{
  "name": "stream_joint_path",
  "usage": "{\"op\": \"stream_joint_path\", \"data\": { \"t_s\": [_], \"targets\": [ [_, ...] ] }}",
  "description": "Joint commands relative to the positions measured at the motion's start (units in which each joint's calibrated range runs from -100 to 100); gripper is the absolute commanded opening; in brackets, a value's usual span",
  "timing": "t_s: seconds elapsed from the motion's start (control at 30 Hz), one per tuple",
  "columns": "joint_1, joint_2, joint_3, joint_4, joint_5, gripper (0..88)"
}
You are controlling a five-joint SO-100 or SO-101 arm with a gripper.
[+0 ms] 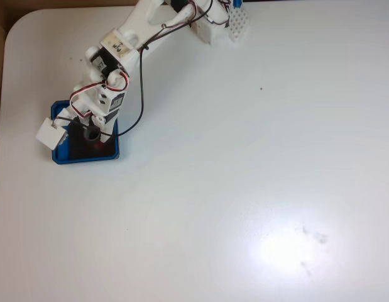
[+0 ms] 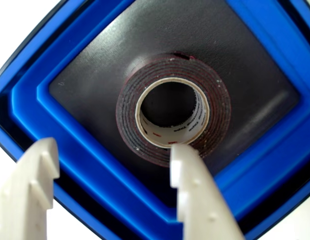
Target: Pick the red roll and drop it in the blue box
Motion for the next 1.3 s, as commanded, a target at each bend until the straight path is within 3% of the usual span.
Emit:
{"op": "stream_joint_path", "data": {
  "t_s": [0.0,0.33,0.87,1.27],
  "targets": [
    [1.2,-8.0,3.0,-1.3,-0.1,20.9],
    [0.5,-32.1,28.5,-2.3,-0.2,20.9],
    [-0.5,-67.3,74.7,-28.1,0.1,20.9],
    [-3.7,-93.5,101.1,-32.1,-0.2,20.9]
  ]
}}
